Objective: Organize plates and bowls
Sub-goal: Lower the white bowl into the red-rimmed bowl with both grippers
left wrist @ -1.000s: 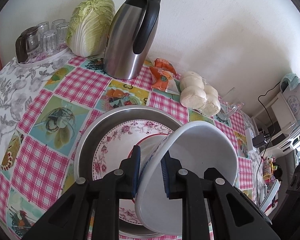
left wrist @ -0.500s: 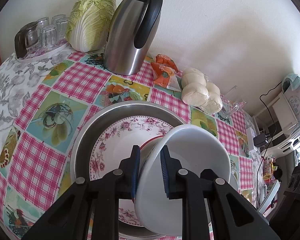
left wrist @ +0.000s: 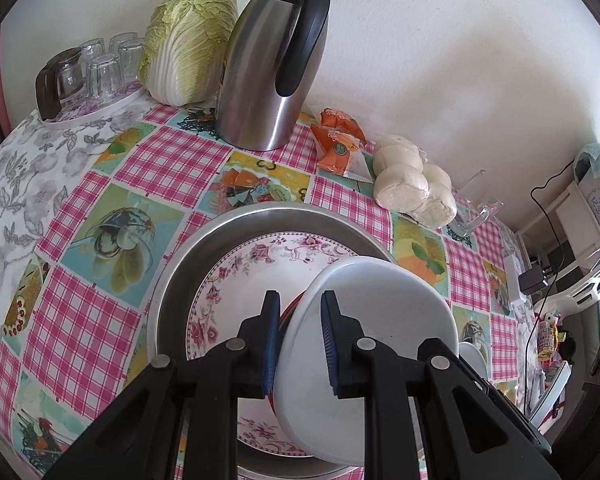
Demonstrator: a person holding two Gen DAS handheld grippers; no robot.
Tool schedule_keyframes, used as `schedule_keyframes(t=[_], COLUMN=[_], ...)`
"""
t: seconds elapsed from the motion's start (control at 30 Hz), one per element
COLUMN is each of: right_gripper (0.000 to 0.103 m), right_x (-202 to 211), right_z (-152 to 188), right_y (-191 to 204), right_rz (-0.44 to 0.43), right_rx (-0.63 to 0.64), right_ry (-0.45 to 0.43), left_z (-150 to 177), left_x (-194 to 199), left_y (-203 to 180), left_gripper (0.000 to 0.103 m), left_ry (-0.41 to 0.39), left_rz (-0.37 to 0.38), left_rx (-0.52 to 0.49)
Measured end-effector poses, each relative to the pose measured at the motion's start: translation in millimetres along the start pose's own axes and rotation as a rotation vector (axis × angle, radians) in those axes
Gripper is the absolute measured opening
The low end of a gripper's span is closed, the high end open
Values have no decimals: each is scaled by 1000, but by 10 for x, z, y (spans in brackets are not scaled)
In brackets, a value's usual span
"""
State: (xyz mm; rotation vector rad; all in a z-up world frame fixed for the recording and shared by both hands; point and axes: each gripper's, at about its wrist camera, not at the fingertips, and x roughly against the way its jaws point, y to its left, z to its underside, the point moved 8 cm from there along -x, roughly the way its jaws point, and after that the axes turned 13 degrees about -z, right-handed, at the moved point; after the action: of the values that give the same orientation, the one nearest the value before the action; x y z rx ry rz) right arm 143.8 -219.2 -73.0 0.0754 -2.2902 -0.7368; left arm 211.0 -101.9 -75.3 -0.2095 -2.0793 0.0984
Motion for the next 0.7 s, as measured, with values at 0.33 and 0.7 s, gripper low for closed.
schedule_keyframes(t=[0.33,0.7], right_gripper=[15,17], right_x=[-30,-127], right_z=[-15,-50], right_y=[28,117], right_rz=[-35,-95], right_rx=[-8,0], right_ry=[-16,-54], left_z=[-12,-85], left_x=[-55,-125], left_y=[39,173], left_gripper=[20,21], left_ry=[0,-46], left_rz=[-5,37], left_rx=[12,43])
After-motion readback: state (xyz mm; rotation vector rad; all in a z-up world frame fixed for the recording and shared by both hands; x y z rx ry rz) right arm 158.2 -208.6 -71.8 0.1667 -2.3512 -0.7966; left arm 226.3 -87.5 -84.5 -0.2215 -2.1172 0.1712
